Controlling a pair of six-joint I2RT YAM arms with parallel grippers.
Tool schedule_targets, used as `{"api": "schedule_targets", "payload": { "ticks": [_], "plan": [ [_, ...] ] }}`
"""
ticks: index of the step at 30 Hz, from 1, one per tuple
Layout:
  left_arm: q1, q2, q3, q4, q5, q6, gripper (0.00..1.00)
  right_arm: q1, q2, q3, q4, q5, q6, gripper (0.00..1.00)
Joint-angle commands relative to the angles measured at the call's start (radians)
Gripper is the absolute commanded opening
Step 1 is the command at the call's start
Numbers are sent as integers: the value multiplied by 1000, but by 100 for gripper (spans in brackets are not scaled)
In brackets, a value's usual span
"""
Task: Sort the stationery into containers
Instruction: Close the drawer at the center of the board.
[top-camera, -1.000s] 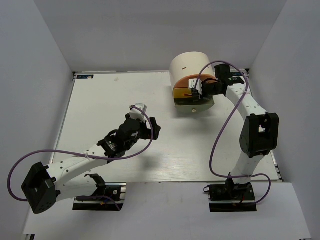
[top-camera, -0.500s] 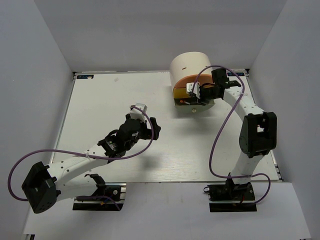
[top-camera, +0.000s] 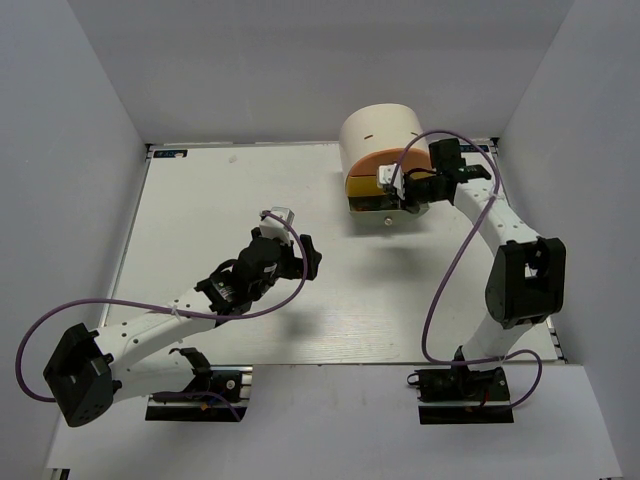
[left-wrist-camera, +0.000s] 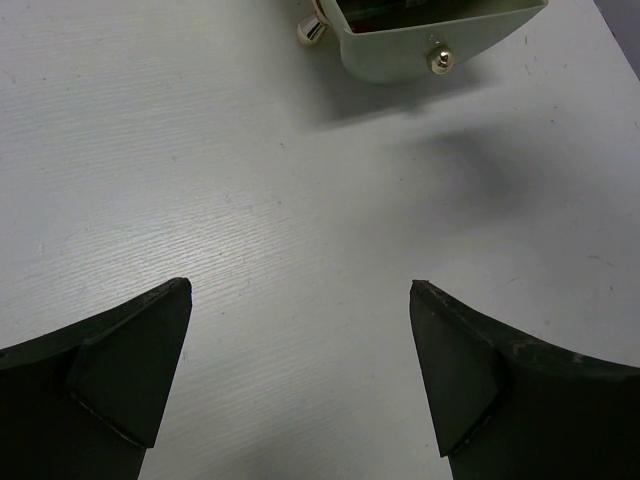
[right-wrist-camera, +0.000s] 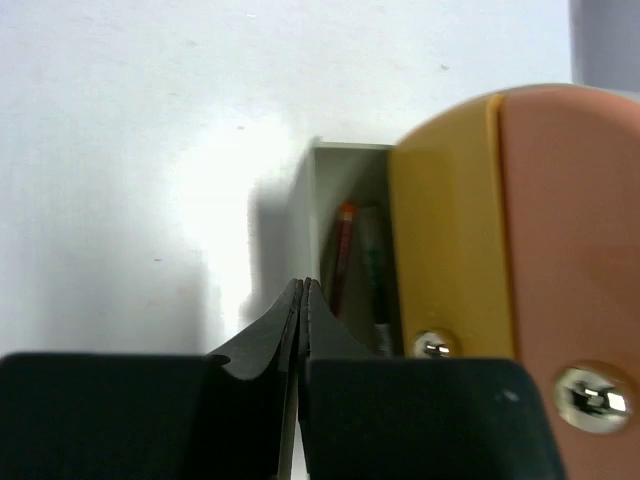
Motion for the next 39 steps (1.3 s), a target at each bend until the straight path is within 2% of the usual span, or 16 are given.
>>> {"api": "schedule_targets", "payload": {
  "ticks": [1,6,10,21,39],
  "plan": [
    [4,-1,-6,12,0,7,100,3,-10,-3,-195,-62,-118,0],
    [4,-1,-6,12,9,7,100,3,11,-23,-233,-35,-133,0],
    [4,-1,-6,12,9,7,100,22,13,-84,-103,22,-56,0],
    [4,19,23,3,9,7,100,75,76,-118,213,223,156,0],
    [4,37,32,-6,9,7,100,86,102,-144,410,436,260,0]
  ]
}}
